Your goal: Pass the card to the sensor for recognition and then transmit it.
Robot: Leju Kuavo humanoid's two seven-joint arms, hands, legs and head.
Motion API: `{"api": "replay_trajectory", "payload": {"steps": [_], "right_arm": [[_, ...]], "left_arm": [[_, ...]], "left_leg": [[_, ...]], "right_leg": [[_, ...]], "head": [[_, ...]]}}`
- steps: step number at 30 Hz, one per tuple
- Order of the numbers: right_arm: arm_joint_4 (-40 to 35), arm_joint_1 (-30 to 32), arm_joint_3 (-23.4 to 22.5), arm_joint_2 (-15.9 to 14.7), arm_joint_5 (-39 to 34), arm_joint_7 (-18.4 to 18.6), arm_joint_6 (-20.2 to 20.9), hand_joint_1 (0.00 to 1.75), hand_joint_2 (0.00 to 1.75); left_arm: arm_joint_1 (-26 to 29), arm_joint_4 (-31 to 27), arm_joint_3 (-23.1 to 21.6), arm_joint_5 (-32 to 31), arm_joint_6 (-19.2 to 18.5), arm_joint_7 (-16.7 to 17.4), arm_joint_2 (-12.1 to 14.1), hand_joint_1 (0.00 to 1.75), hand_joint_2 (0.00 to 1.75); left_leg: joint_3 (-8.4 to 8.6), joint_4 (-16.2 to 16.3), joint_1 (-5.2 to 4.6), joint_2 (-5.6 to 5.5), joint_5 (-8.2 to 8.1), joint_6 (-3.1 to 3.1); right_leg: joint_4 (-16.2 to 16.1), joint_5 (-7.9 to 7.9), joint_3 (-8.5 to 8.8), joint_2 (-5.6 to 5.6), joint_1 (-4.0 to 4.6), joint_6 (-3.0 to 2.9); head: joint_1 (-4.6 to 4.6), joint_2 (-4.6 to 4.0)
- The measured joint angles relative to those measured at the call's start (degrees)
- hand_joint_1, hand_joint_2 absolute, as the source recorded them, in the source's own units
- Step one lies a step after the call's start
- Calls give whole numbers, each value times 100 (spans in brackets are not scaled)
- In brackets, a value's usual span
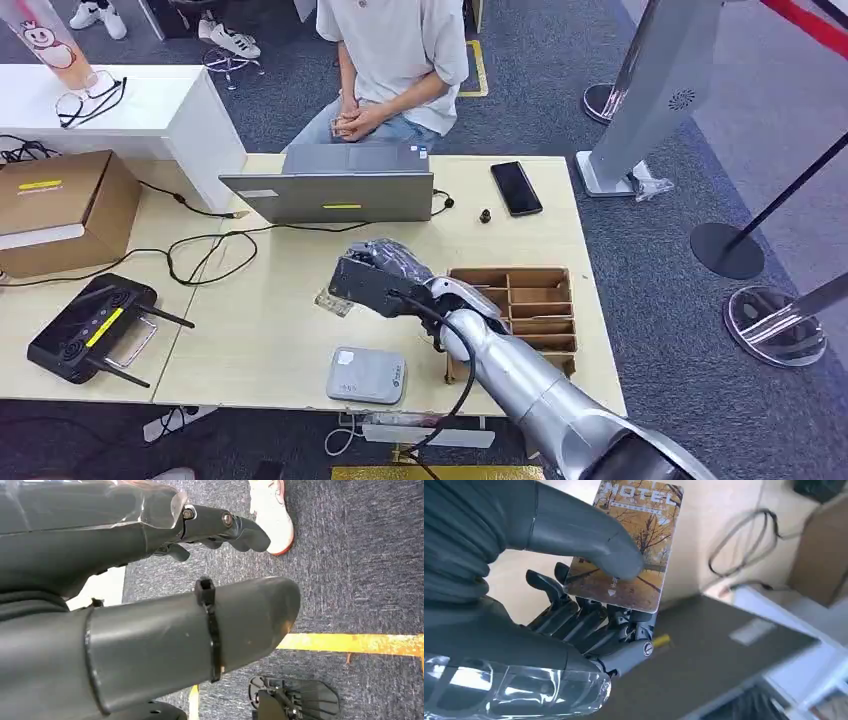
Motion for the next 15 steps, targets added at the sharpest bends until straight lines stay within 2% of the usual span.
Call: {"api": "replay_trajectory", "payload": {"steps": [5,8,13,15], "right_arm": [[-641,97,-83,-74,469,-22,-386,175,175],[-986,149,-135,-98,826,-90,-750,175,175],[-1028,154,-140,-98,865,-96,-788,175,175],[-1429,274,-241,-109,1141,-267,-1134,175,175]], "left_arm": [[0,0,0,20,0,-9,24,0,0],[2,0,0,31,0,-28,31,0,0],[2,0,0,33,0,-28,31,0,0],[2,0,0,35,-17,-44,33,0,0]], "left_leg": [[0,0,0,0,0,0],[0,0,0,0,0,0],[0,0,0,0,0,0],[0,0,0,0,0,0]], "right_leg": [[0,0,0,1,0,0],[0,0,0,1,0,0],[0,0,0,1,0,0],[0,0,0,0,0,0]], "head": [[0,0],[0,0],[0,0],[0,0]]}}
